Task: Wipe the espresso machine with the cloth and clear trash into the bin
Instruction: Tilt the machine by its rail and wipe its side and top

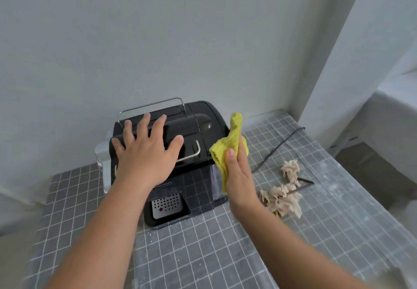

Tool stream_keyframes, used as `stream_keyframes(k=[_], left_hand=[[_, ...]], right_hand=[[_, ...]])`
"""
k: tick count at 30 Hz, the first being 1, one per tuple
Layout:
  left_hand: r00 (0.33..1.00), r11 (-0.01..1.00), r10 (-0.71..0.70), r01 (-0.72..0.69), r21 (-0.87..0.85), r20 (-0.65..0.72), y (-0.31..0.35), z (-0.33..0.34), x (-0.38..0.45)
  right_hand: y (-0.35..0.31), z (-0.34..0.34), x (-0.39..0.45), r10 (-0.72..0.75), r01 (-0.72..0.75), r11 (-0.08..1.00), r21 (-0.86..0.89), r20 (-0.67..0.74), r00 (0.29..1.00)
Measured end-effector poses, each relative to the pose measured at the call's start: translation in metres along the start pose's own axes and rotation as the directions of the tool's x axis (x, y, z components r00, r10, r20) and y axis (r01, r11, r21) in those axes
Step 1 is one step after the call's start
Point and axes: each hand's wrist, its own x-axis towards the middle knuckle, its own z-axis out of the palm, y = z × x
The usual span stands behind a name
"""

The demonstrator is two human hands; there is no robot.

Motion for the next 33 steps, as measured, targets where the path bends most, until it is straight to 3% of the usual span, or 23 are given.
stream_keyframes(k=[3,5,8,11,16,18,20,21,24,27,29,31,33], left_hand=[[0.999,0.999,0.051,-0.051,0.008,-0.008,-0.001,-0.001,-0.002],[0.992,0.992,0.126,-0.126,0.008,0.020,-0.002,-0.001,-0.002],[0.981,0.985,0.172,-0.172,-0.010,0.085,-0.003,-0.002,-0.002],[0.979,0.987,0.164,-0.163,-0.017,0.121,-0.003,-0.003,-0.001],[0.979,0.984,0.175,-0.172,-0.040,0.108,-0.003,-0.005,0.000],[0.977,0.981,0.191,-0.186,-0.055,0.100,-0.003,-0.005,0.000],[0.973,0.975,0.210,-0.201,-0.090,0.099,-0.005,-0.006,0.001],[0.971,0.973,0.214,-0.202,-0.114,0.105,-0.005,-0.006,0.002],[0.967,0.966,0.225,-0.205,-0.157,0.123,-0.008,-0.008,0.003],[0.958,0.961,0.259,-0.243,-0.130,0.126,-0.009,-0.009,0.003],[0.953,0.959,0.275,-0.263,-0.107,0.124,-0.009,-0.007,0.003],[0.946,0.953,0.303,-0.297,-0.065,0.115,-0.009,-0.006,0.003],[0.933,0.940,0.339,-0.342,0.003,0.120,-0.012,-0.006,0.005]], right_hand=[[0.038,0.008,-0.006,0.040,-0.034,0.997,0.072,-0.076,0.996],[0.065,0.012,-0.003,0.194,-0.179,0.972,0.155,-0.090,0.977],[0.097,0.019,0.003,0.586,-0.486,0.751,0.447,-0.112,0.802],[0.111,0.041,-0.002,0.725,-0.523,0.594,0.611,-0.124,0.678],[0.076,0.089,-0.007,0.759,-0.461,0.409,0.787,-0.013,0.651],[0.057,0.097,-0.006,0.707,-0.425,0.417,0.803,0.006,0.707],[0.034,0.104,-0.009,0.633,-0.434,0.549,0.715,-0.017,0.774],[0.022,0.108,-0.013,0.591,-0.413,0.663,0.625,-0.099,0.800],[0.010,0.123,-0.021,0.486,-0.316,0.752,0.578,-0.163,0.859],[0.038,0.121,-0.008,0.668,-0.312,0.635,0.707,-0.299,0.681],[0.074,0.117,0.004,0.774,-0.331,0.537,0.776,-0.297,0.559],[0.129,0.122,0.018,0.788,-0.289,0.539,0.791,-0.353,0.504],[0.169,0.131,0.024,0.784,-0.278,0.544,0.791,-0.361,0.505]])
